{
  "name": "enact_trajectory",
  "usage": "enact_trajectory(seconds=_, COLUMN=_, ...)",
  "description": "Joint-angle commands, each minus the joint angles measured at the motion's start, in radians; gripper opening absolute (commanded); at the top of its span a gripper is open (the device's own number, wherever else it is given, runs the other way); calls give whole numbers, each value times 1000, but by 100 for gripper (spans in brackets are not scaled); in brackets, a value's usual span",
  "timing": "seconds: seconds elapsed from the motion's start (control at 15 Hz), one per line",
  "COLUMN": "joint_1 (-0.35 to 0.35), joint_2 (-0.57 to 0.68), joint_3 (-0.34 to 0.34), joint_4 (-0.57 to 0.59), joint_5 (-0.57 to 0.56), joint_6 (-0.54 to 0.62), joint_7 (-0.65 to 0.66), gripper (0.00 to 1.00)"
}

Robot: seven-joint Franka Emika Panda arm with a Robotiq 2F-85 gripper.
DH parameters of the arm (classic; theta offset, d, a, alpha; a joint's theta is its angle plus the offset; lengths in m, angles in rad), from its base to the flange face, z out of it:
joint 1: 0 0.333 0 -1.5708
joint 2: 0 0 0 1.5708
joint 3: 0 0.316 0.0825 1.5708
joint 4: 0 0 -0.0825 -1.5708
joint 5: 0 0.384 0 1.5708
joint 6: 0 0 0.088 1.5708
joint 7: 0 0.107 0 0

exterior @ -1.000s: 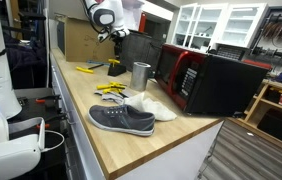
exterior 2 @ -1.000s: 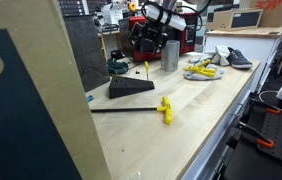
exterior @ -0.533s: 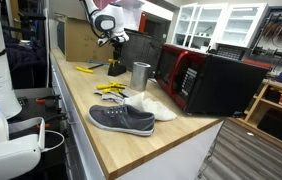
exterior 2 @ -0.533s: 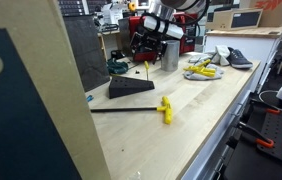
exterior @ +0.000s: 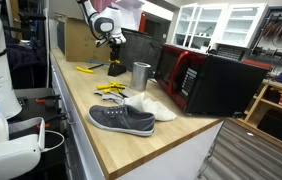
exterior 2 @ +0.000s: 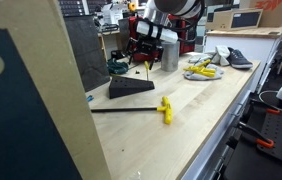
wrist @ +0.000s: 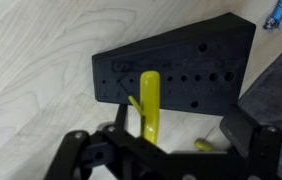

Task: Remove the wrenches from the stand and put them on the grey towel.

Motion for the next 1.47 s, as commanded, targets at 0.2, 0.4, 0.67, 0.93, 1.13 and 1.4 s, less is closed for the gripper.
enact_trajectory(seconds=0.2, joint_1=68, joint_2=49, joint_3=-77, joint_4=90, joint_5=-218, joint_6=-53, joint_7=264, gripper=100)
enact_trajectory(seconds=0.4, joint_1=76, joint_2=66, joint_3=-76, joint_4=128, joint_5=-247, joint_6=-107, joint_7=333, gripper=100)
enact_trajectory(seconds=0.67, joint_1=73, joint_2=83, joint_3=-62, joint_4=166, joint_5=-232, joint_6=-172, joint_7=359, gripper=100)
enact_trajectory(seconds=0.93, joint_1=68, joint_2=89, joint_3=-58, joint_4=184, joint_5=-226, joint_6=-233, joint_7=363, gripper=100)
enact_trajectory(seconds=1.13, joint_1=64, joint_2=84, joint_3=-53, joint_4=185, joint_5=-216, joint_6=-267, joint_7=356, gripper=100)
enact_trajectory(seconds=1.4, joint_1=63, joint_2=84, joint_3=-48, joint_4=182, joint_5=-209, joint_6=-278, joint_7=350, gripper=75)
